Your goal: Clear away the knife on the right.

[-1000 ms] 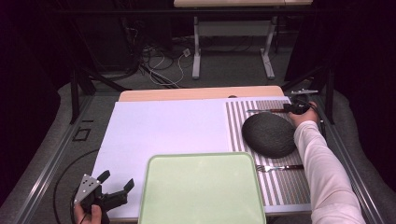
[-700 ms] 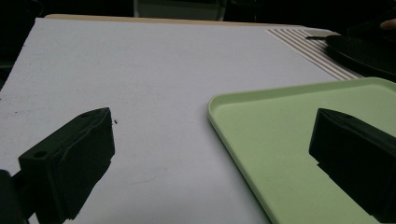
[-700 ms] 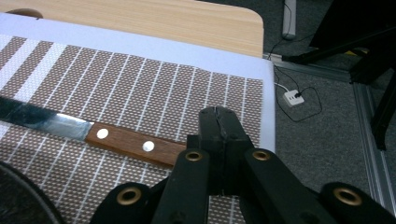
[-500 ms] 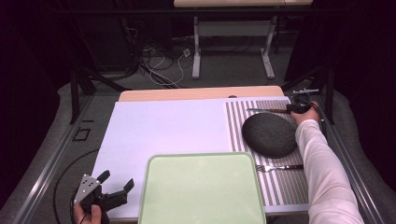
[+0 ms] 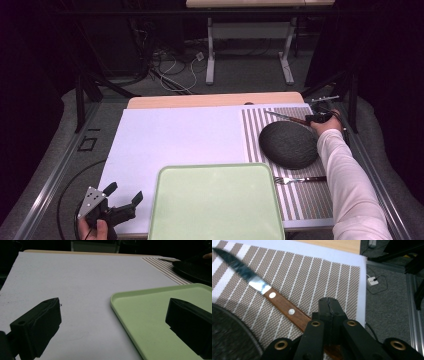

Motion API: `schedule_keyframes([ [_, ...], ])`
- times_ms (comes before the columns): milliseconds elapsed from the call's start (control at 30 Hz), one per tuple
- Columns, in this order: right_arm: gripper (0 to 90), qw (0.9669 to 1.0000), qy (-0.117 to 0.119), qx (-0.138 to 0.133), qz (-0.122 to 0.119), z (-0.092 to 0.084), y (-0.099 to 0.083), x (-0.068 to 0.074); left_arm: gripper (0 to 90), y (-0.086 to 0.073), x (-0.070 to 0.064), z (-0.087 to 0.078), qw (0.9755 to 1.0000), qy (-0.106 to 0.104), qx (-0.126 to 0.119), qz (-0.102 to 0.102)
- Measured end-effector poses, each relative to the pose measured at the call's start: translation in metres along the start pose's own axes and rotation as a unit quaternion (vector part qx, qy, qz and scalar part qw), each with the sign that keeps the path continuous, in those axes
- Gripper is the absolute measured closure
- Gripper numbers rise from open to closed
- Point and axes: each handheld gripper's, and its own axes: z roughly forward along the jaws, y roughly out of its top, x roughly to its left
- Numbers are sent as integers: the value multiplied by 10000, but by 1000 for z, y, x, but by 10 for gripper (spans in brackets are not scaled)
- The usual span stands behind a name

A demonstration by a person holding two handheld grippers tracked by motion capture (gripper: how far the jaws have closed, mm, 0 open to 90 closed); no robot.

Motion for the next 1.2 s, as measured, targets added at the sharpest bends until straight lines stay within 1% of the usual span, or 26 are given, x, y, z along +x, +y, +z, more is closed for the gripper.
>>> schedule_keyframes([
  [33, 900, 10000, -7, 24, -1, -1, -1, 1, 4, 0, 0, 0, 10000, -9, -11, 0],
  [133, 900, 9999, 104, 109, 70, -2, -4, 5, 4, 1, 0, 0, 10000, -59, -21, 35],
  [167, 900, 9999, 103, 116, 38, -3, -5, 5, 4, 1, 0, 0, 10000, -71, -24, 41],
  [200, 900, 9998, 157, 140, 33, -4, -5, 6, 4, 1, 0, -1, 10000, -82, -31, 41],
  [233, 900, 9997, 175, 193, 34, -5, -6, 6, 4, 1, 0, -1, 9999, -94, -37, 44],
  [267, 900, 9997, 159, 167, 80, -6, -6, 7, 4, 1, 0, 0, 9999, -102, -45, 48],
  [300, 900, 9996, 193, 223, 51, -6, -7, 7, 4, 1, 0, 0, 9999, -109, -50, 40],
  [333, 900, 9996, 193, 223, 51, -6, -7, 7, 4, 1, 0, 0, 9999, -109, -50, 40],
  [400, 900, 9993, 253, 239, 159, -8, -7, 9, 4, 1, 0, 0, 9999, -128, -58, 37],
  [433, 900, 9992, 281, 234, 132, -8, -8, 9, 5, 1, 0, 0, 9999, -132, -64, 34],
  [500, 900, 9991, 296, 255, 164, -9, -8, 10, 4, 2, 0, 0, 9999, -140, -65, 38],
  [533, 900, 9987, 371, 297, 196, -10, -8, 10, 4, 2, 0, 0, 9999, -142, -62, 39],
  [567, 900, 9987, 371, 297, 196, -10, -8, 10, 4, 2, 0, 0, 9999, -143, -62, 38],
  [633, 900, 9981, 456, 331, 248, -10, -8, 12, 4, 2, 1, 1, 9999, -146, -64, 47],
  [767, 900, 9982, 426, 346, 239, -11, -8, 12, 4, 2, 1, 1, 9998, -149, -72, 56],
  [933, 900, 9982, 443, 316, 234, -13, -6, 12, 4, 2, 1, 1, 9998, -158, -70, 66],
  [1000, 900, 9980, 507, 257, 276, -14, -5, 12, 4, 2, 1, 1, 9998, -164, -71, 69],
  [1033, 900, 9983, 435, 261, 288, -15, -4, 13, 4, 2, 1, 1, 9998, -168, -75, 71],
  [1100, 900, 9981, 480, 178, 345, -18, -3, 11, 4, 2, 1, 1, 9998, -176, -60, 84],
  [1133, 900, 9981, 443, 161, 393, -20, -3, 11, 4, 2, 1, 1, 9998, -176, -60, 84],
  [1167, 900, 9982, 449, 172, 351, -21, -3, 9, 4, 3, 0, 1, 9998, -176, -57, 87],
  [1200, 900, 9985, 385, 197, 343, -22, -2, 8, 4, 3, 0, 1, 9998, -177, -44, 111],
])
